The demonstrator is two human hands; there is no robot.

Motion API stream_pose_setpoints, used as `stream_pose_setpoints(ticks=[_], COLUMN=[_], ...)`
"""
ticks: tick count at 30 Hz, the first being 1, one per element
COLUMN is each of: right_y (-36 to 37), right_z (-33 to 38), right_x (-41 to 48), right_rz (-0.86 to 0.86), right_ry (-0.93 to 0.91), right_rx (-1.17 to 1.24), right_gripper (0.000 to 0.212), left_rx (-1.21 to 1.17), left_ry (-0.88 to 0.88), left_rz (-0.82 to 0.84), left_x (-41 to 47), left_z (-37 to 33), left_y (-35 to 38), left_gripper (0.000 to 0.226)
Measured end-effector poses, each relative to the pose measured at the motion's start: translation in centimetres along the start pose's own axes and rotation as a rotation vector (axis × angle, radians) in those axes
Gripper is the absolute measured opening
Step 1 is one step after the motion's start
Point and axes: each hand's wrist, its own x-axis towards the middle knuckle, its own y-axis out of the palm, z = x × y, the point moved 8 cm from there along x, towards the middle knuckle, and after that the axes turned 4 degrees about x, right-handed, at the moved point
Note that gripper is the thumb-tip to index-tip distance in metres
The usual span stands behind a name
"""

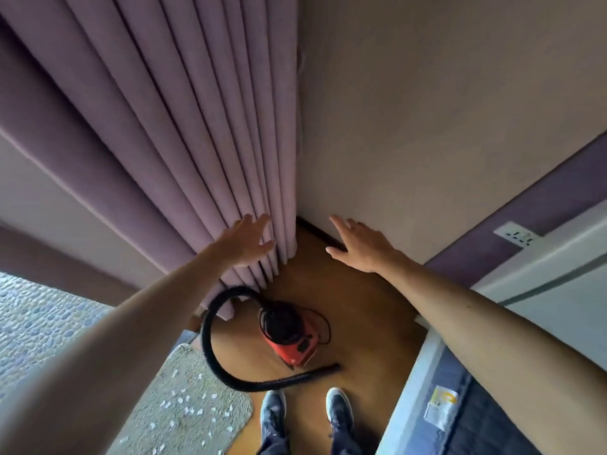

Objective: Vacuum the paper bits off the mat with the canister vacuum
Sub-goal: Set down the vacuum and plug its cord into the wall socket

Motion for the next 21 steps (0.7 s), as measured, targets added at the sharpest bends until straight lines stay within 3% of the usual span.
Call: stream_pose_setpoints(ticks=[11,21], right_y=[14.5,32.1], right_z=[-2.1,-3.7], right_x=[-2.5,-3.5], right_rz=[0.099,0.271], right_ry=[0.251,0.398], right_rx=[0.179,0.279], right_gripper=[0.078,0.078], left_rx=[0.061,0.099], left_ry=[0.14,0.128], left_rz=[0.174,0.401], left_x=[3.7,5.7], left_z=[1.7,5.9], left_y=[12.4,28.2], left_gripper=[0.062,0.075])
